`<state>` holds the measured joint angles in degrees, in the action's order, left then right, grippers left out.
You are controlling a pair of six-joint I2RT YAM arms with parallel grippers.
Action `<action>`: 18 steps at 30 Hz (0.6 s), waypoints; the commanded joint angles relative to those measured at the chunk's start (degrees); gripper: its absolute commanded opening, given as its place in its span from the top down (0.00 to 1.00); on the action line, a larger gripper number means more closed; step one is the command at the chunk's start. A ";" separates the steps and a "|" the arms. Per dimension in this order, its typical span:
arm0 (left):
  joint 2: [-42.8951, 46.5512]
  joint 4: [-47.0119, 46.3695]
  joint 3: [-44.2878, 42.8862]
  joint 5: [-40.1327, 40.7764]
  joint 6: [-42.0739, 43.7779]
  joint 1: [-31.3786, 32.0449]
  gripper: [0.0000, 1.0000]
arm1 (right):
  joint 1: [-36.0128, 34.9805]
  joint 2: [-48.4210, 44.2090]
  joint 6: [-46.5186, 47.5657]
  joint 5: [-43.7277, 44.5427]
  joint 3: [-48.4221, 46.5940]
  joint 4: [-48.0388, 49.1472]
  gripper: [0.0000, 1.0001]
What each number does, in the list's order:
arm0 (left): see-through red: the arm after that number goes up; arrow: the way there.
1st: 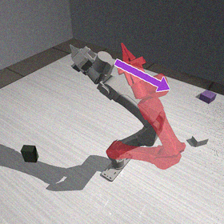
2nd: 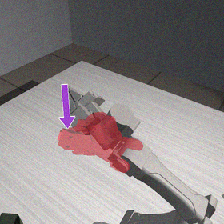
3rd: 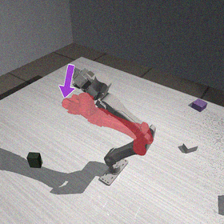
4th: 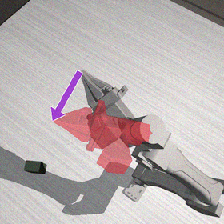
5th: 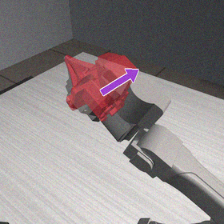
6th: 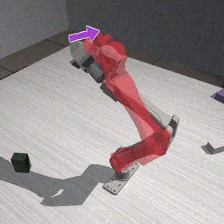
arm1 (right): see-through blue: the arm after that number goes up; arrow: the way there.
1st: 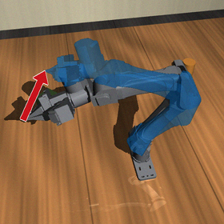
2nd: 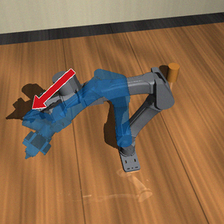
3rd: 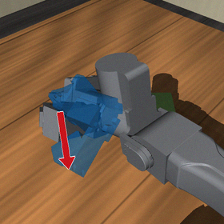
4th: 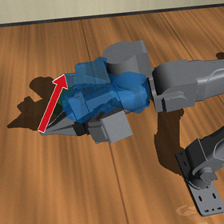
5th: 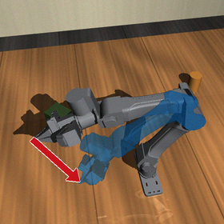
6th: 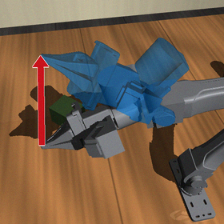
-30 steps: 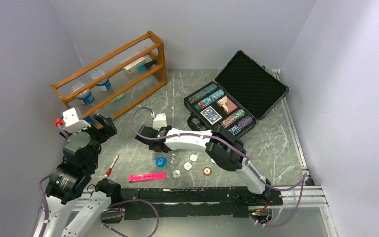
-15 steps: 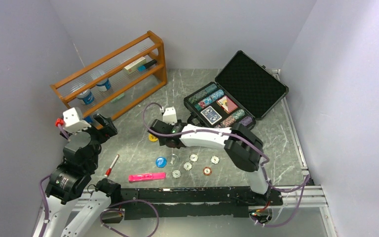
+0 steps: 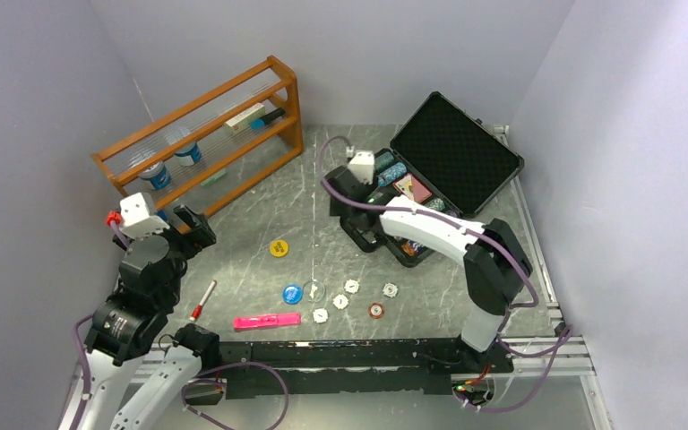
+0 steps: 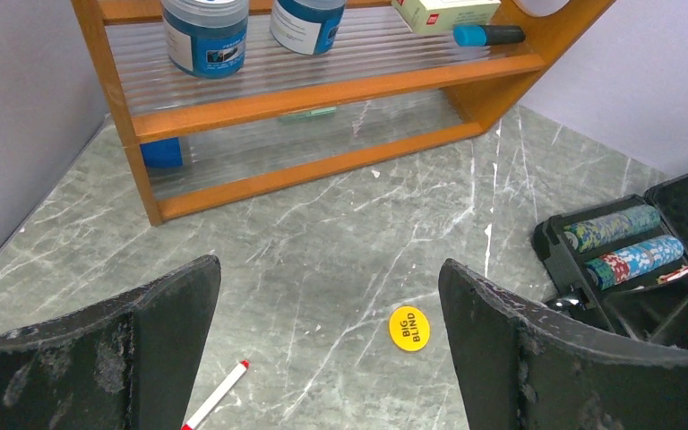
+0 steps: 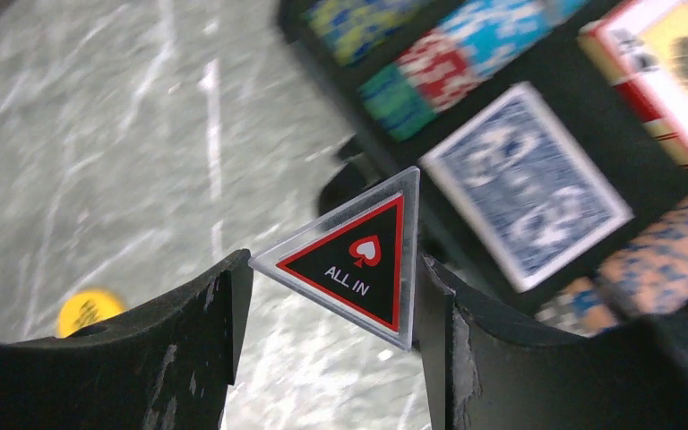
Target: Pack up texas hold em set
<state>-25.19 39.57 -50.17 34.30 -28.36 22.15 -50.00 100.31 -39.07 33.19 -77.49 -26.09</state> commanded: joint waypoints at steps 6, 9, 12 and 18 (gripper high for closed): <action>-3.52 -3.15 -1.51 -1.99 -1.42 -0.17 0.03 | 16.98 -3.89 9.91 -1.97 4.43 5.67 0.45; -4.68 -3.98 -1.38 -2.73 -1.61 -0.11 0.03 | 22.26 -4.60 18.34 -6.31 6.45 12.06 0.41; -5.72 -4.77 -1.25 -3.30 -1.73 -0.17 0.03 | 26.36 -3.08 23.90 -13.03 5.30 13.33 0.41; -7.27 -6.28 -1.24 -3.63 -1.35 -0.14 0.03 | 30.18 1.98 27.24 -16.59 1.12 10.07 0.41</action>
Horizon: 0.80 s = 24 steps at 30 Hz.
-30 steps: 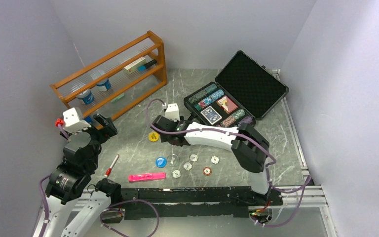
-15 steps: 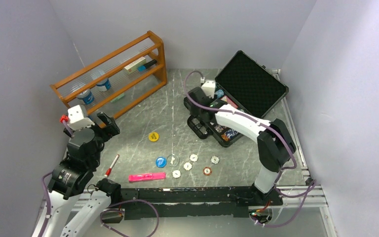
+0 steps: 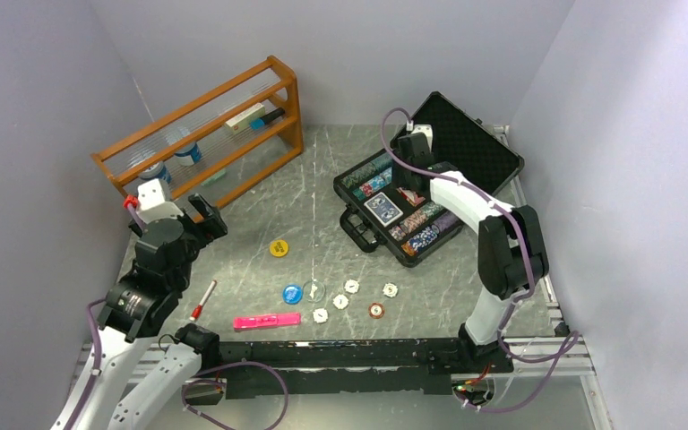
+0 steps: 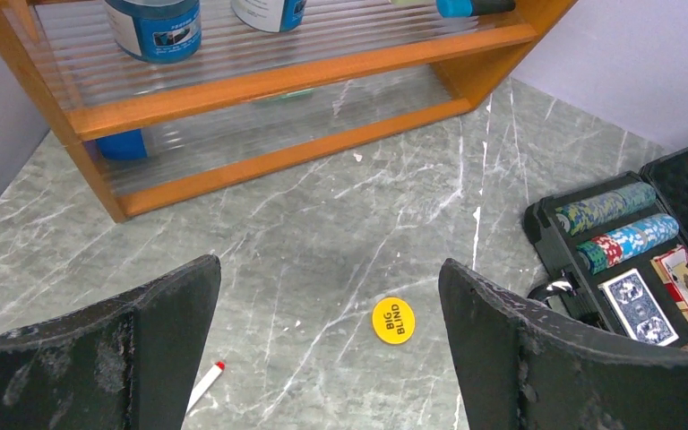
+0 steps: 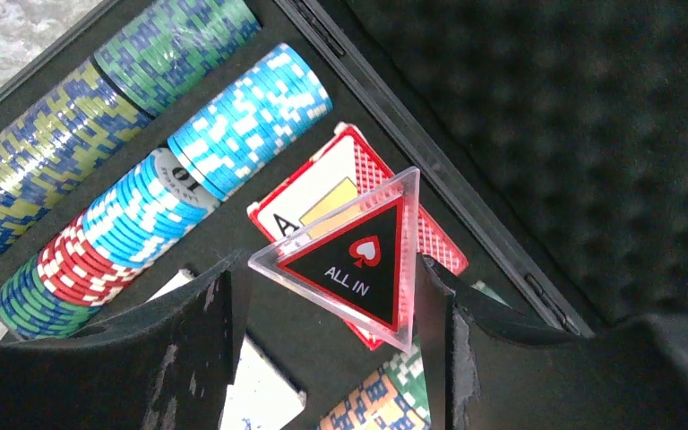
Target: Pack up texas hold em set
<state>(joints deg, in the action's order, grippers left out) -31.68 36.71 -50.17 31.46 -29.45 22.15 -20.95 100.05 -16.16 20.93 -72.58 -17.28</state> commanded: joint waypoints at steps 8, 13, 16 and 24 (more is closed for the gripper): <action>-1.28 -4.13 -0.47 -1.44 -0.38 -0.16 0.03 | 2.74 4.86 8.89 -8.99 -7.14 -0.78 0.40; -1.20 -4.14 -0.21 -1.15 0.15 -0.18 0.03 | 4.44 6.77 8.90 -10.84 -9.29 -4.36 0.39; -1.57 -4.48 -0.25 -1.30 0.18 -0.18 0.03 | 4.51 6.60 6.02 -10.35 -8.78 -4.88 0.38; -2.11 -4.03 -0.72 -1.60 -0.08 -0.17 0.03 | 4.61 7.96 -3.93 -8.37 -11.15 -10.07 0.38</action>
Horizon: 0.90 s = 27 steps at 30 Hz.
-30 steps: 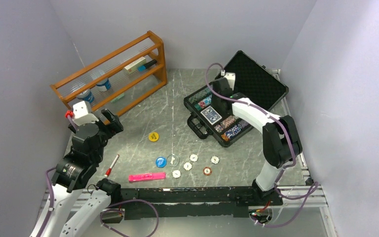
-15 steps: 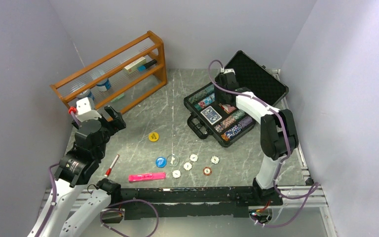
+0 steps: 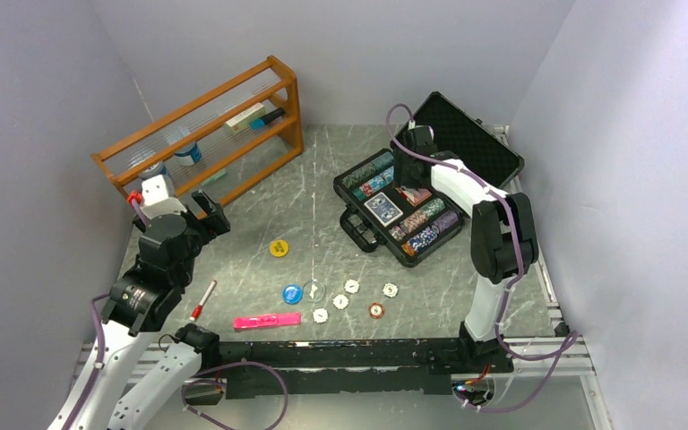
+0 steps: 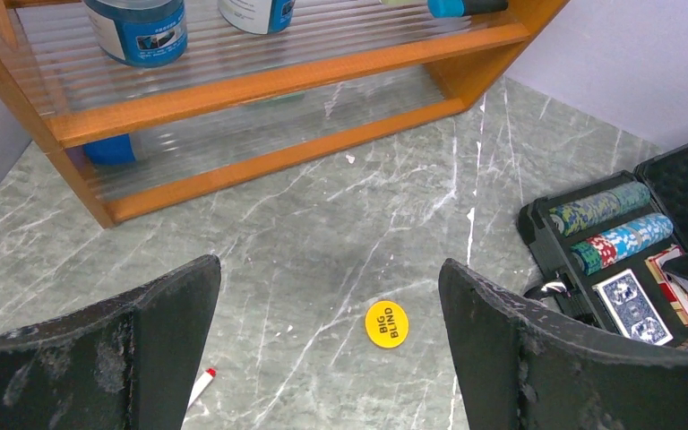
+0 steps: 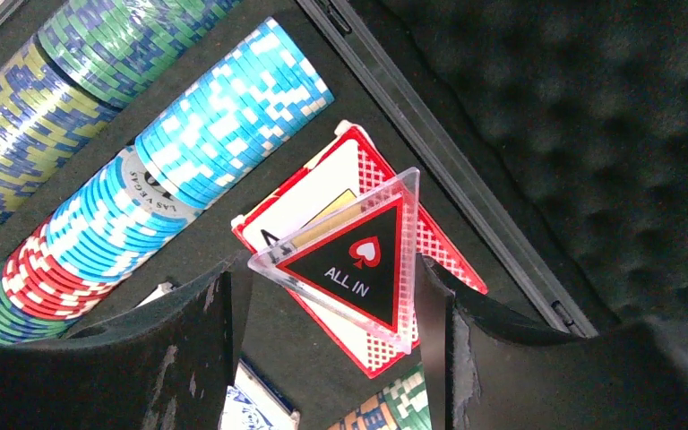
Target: Pack up texas hold em set
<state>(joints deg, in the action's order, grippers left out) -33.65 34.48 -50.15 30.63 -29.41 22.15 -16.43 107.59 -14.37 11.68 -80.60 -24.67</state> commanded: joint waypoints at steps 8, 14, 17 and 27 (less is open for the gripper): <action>-0.18 -1.71 -1.29 -0.88 0.24 -0.12 0.03 | 0.08 2.97 -10.80 4.43 -6.56 -6.94 0.37; -0.02 -1.37 -1.60 -1.07 0.27 -0.18 0.03 | 0.07 3.63 -12.40 4.01 -10.02 -11.02 0.17; 0.07 -1.22 -1.91 -1.30 0.58 -0.18 0.03 | 0.00 1.07 -11.87 3.19 -10.18 -11.02 0.12; 1.33 -0.69 -2.29 -1.57 -0.45 -0.17 0.03 | -6.14 -12.94 -9.18 -0.42 -5.75 -8.22 0.18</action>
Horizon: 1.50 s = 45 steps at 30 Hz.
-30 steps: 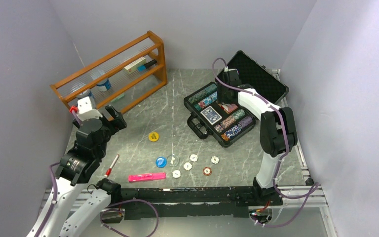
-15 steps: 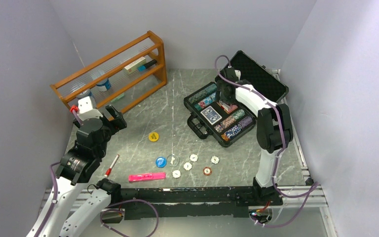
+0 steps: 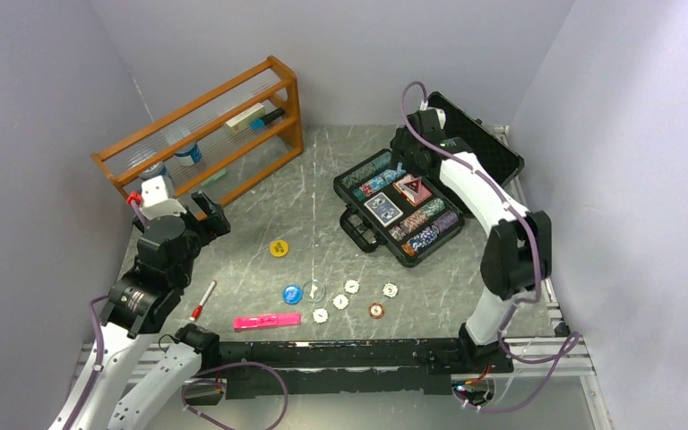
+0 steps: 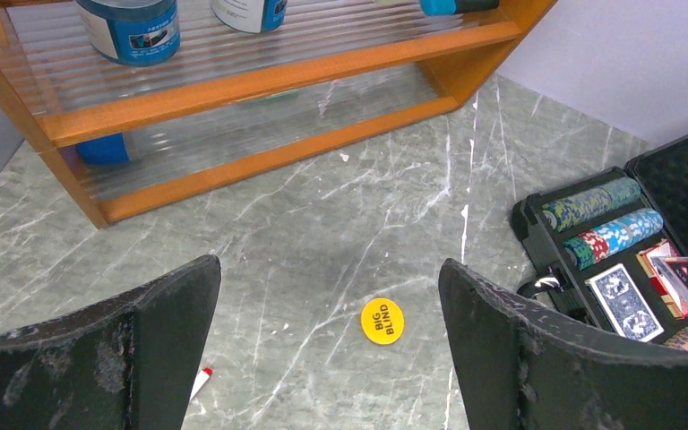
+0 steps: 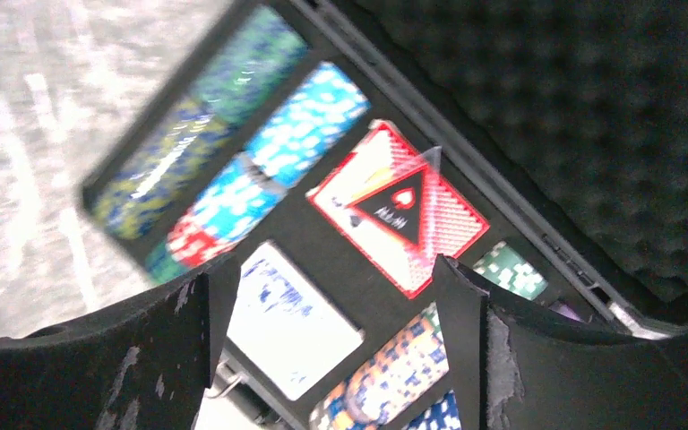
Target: Pack up texas hold em set
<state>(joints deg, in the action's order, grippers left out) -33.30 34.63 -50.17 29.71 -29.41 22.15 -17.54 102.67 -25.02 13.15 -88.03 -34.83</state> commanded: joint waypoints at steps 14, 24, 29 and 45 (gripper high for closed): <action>3.12 0.80 -6.14 3.22 2.02 -0.18 0.03 | -34.71 -6.10 5.22 -9.15 7.67 -2.03 0.12; 4.47 2.31 -6.15 3.10 1.15 -0.18 0.03 | -47.07 -0.10 12.88 -14.48 11.99 -2.25 0.04; 4.94 2.96 -5.94 2.02 0.50 -0.16 0.03 | -49.83 3.12 13.20 -11.81 12.85 -2.51 0.02; 5.40 3.71 -5.49 1.42 -0.84 -0.14 0.03 | -50.14 10.44 13.62 -7.39 12.67 4.65 0.15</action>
<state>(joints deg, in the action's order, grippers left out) -28.27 38.79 -54.54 31.31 -29.63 22.15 -67.72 111.33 -12.32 3.60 -75.24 -33.67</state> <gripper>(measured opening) 0.968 0.868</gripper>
